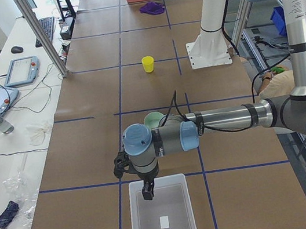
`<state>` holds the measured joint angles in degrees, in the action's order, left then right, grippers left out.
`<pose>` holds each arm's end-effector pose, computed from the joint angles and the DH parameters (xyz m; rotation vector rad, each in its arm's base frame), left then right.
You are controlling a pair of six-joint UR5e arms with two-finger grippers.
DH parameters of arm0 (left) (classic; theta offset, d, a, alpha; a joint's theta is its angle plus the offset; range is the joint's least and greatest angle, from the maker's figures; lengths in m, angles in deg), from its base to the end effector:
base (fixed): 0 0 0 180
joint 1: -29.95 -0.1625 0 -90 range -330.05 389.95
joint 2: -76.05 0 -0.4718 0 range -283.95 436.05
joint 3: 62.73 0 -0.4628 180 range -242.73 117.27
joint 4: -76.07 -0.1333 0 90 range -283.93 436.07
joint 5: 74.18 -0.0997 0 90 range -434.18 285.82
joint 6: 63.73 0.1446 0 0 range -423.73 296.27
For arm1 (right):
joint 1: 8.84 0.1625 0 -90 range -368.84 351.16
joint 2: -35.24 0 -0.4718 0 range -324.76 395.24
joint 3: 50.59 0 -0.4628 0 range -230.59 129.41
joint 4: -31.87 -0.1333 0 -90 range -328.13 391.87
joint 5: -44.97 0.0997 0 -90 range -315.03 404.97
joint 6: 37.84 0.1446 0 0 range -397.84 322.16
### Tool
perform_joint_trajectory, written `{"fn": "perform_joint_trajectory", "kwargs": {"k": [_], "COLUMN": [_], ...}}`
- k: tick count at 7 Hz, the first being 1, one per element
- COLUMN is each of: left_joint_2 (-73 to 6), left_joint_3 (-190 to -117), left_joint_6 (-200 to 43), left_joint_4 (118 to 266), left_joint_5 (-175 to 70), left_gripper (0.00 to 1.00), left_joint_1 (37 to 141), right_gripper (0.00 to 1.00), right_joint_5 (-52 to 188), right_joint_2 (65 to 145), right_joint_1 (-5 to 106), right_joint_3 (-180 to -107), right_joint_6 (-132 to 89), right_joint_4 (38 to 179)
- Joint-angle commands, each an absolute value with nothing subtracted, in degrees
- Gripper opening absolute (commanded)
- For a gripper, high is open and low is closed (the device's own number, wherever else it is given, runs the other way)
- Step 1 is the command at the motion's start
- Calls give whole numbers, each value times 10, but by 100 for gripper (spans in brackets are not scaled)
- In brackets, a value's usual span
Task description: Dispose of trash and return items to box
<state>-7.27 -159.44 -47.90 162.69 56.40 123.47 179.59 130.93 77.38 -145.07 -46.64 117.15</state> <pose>-0.0699 -0.4977 0.7463 0.0639 0.7084 0.1850 -0.0027 -0.5227 0.7384 0.0924 -0.7771 -0.2321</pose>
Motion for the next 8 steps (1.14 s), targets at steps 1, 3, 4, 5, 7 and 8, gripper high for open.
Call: {"fn": "perform_joint_trajectory", "kwargs": {"k": [1, 3, 4, 5, 7, 8], "left_joint_2": [-67, -67, -67, -73, -63, -60], "left_joint_3": [-1592, -1593, -1597, -1600, -1585, -1585], "left_joint_6": [-477, -478, -482, -481, -481, -480], "left_joint_4": [1655, 1668, 1670, 1672, 1759, 1763], "left_joint_5": [564, 565, 565, 564, 567, 598], "left_gripper": [100, 100, 100, 100, 100, 100], "left_joint_1": [1224, 1222, 1222, 1220, 1221, 1221], "right_gripper": [100, 100, 100, 100, 100, 100], "right_joint_5": [1800, 1801, 1803, 1803, 1805, 1804], "right_joint_2": [1310, 1303, 1301, 1299, 1302, 1303], "right_joint_1": [774, 772, 772, 766, 762, 762], "right_joint_3": [-1454, -1453, -1458, -1476, -1473, -1466], "right_joint_6": [-465, -465, -466, -468, -469, -470], "right_joint_4": [1171, 1170, 1169, 1169, 1170, 1169]}}
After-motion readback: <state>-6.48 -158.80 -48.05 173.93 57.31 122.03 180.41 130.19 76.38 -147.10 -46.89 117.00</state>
